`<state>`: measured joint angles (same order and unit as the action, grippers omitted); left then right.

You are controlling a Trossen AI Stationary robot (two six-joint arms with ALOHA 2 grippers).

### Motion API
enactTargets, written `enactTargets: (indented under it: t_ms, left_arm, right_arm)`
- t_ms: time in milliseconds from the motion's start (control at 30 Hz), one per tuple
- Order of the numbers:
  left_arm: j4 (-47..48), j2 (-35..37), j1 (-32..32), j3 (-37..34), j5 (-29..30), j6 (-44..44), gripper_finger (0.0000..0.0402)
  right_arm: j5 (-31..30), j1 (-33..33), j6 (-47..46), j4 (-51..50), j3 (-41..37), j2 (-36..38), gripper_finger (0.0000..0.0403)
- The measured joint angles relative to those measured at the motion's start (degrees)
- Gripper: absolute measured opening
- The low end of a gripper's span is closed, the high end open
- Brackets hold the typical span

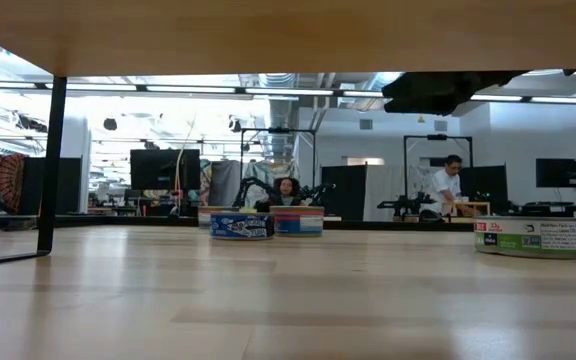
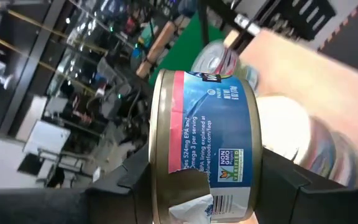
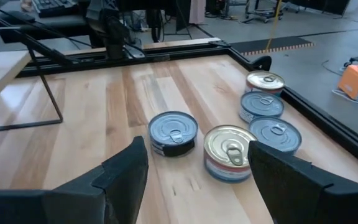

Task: Stack canned seafood by type on shelf
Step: Put the bottom left blue and pink tuna can on the top of the left stacked tuna cans on the shelf

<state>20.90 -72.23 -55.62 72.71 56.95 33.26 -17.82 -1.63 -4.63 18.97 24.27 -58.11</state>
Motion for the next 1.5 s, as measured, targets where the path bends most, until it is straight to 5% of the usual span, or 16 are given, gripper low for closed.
enactTargets:
  t_ms: [633,1500]
  left_arm:
    - [-7.50,-4.93,3.19,0.00,-4.13,8.16,0.0193]
    - [-4.99,-4.98,4.32,0.00,-7.01,-1.61,0.0250]
  right_arm:
    - [0.00,-1.79,-3.05,0.43,0.00,0.00,0.0302]
    - [-0.02,-1.77,-2.94,0.45,0.00,0.00,0.0302]
